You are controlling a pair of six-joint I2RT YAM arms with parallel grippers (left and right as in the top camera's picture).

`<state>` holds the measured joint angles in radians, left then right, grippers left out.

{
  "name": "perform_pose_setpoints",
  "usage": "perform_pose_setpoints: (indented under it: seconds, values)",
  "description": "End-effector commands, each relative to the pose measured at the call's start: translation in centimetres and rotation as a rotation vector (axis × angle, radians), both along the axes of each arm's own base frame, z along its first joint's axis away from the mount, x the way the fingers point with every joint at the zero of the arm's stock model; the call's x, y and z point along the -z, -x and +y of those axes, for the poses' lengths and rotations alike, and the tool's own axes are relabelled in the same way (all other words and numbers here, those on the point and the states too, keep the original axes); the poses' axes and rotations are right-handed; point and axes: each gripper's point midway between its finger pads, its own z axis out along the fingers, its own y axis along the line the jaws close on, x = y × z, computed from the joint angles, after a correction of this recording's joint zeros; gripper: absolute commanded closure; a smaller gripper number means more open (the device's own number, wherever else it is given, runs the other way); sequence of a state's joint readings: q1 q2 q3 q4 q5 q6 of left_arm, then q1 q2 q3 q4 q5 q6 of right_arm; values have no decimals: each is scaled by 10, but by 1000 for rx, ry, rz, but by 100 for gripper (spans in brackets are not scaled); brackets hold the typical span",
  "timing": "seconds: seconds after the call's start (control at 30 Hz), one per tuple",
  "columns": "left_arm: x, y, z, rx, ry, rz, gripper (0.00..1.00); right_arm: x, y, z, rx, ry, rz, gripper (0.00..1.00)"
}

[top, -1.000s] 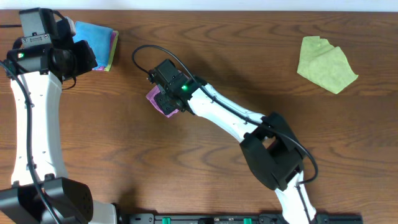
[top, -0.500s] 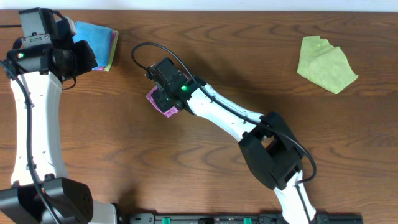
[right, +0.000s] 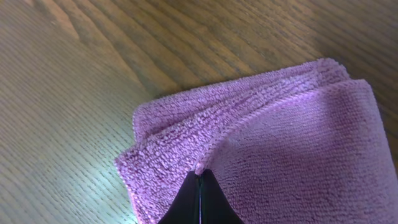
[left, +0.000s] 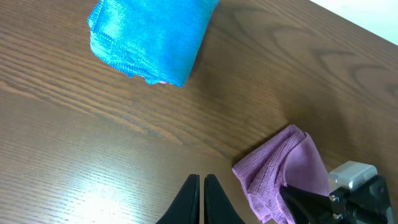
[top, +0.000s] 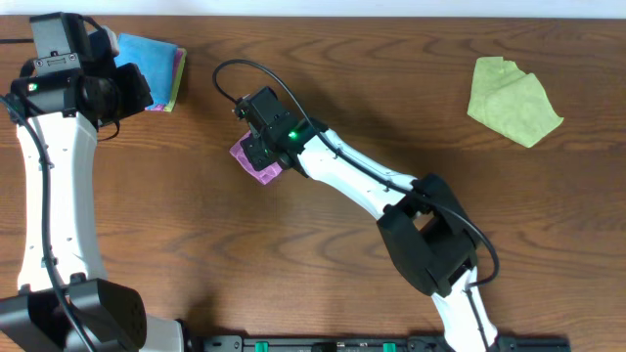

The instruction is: Fold the cloth

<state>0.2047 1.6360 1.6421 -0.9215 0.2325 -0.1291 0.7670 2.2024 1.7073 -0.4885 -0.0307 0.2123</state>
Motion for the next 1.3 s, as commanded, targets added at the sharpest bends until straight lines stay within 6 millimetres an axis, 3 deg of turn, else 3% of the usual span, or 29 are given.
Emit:
perform_pose_setpoints:
  seconds: [0.0, 0.33, 0.73, 0.93, 0.97, 1.1, 1.27]
  values:
    - [0, 1, 0, 14, -12, -1, 94, 5, 2, 7, -3, -25, 29, 99]
    - [-1, 0, 0, 14, -15, -8, 94, -10, 19, 35, -80, -91, 51, 99]
    - [-2, -1, 0, 14, -16, -11, 94, -11, 24, 39, -98, -106, 63, 98]
    - [-1, -1, 5, -1, -38, -7, 94, -21, 39, 53, -170, -184, 129, 98]
    - [-1, -1, 5, -1, -38, -7, 95, -20, 40, 52, -170, -180, 136, 90]
    - [-2, -1, 5, -1, -39, -10, 94, -17, 42, 50, -180, -164, 140, 33]
    - [-2, -1, 5, -1, -39, -10, 94, -20, 30, 40, -170, -157, 129, 20]
